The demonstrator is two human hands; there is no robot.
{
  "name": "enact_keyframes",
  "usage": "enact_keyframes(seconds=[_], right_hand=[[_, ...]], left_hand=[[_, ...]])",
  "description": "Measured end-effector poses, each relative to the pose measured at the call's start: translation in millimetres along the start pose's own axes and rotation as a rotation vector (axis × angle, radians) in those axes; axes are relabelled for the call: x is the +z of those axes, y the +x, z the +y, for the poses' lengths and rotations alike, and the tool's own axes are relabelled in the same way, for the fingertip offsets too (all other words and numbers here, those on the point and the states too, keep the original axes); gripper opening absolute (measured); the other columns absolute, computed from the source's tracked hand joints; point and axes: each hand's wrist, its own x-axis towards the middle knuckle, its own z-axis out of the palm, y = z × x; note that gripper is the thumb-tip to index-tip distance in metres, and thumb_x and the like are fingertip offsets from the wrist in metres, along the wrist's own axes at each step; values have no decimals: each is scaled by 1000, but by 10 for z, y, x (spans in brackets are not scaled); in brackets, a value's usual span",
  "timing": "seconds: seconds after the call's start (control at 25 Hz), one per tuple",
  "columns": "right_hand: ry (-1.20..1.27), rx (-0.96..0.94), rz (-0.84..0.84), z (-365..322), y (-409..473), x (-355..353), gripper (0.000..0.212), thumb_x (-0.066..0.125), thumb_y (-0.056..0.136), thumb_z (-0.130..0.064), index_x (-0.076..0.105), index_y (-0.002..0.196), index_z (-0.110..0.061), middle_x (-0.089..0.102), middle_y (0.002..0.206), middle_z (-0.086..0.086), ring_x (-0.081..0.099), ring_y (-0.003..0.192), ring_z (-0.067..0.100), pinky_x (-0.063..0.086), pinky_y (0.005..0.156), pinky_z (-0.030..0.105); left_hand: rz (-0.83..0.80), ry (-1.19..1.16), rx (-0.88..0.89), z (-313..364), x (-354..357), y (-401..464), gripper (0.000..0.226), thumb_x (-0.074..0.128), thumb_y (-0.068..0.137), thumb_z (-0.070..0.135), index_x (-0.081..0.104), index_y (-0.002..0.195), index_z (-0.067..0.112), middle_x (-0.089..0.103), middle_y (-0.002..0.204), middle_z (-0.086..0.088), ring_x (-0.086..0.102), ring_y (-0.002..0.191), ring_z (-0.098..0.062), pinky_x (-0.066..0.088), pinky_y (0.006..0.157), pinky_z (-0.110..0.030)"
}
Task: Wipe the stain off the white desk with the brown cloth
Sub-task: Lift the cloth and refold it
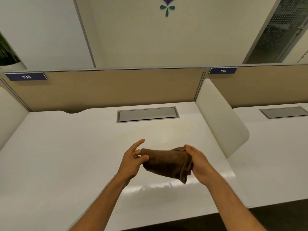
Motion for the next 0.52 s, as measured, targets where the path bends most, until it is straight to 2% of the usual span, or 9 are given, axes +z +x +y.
enact_keyframes(seconds=[0.04,0.12,0.24,0.32,0.44,0.52], right_hand=[[123,-16,47,-78,-3,-10,29,59,103,-31,65,129,-22,69,125,6,69,108,25,60,82,37],[231,-31,130,-191,-21,15,30,64,100,-29,62,131,-28,69,116,2,69,101,26,60,70,36],[280,62,149,-99,-60,33,33,65,100,-20,61,133,-22,69,115,10,68,99,31,59,74,41],[253,25,130,-126,-87,-32,28,62,101,-20,68,128,-26,70,119,13,69,103,31,62,78,45],[-33,-162,-49,-196,-150,-246,28,69,96,-19,77,116,-37,74,118,5,69,113,27,61,92,46],[-374,-227,-225,-191,-218,-325,37,79,85,-19,75,114,-41,72,120,-10,66,115,18,59,96,36]], left_hand=[[26,9,54,52,-6,-7,65,73,95,9,55,140,51,70,112,36,69,99,11,53,72,-3],[43,37,143,182,22,6,61,72,95,9,57,139,47,66,106,48,63,101,23,51,73,-1],[47,40,157,318,102,11,59,72,95,6,60,135,47,67,100,48,63,100,24,50,72,0],[61,58,192,344,108,-22,58,72,95,6,61,134,47,65,100,51,61,100,25,48,73,2],[83,56,177,310,19,-31,54,73,94,7,63,133,44,67,98,48,62,99,24,49,76,3],[95,77,170,329,-33,-33,54,74,94,7,65,132,44,69,104,39,68,96,13,50,76,1]])
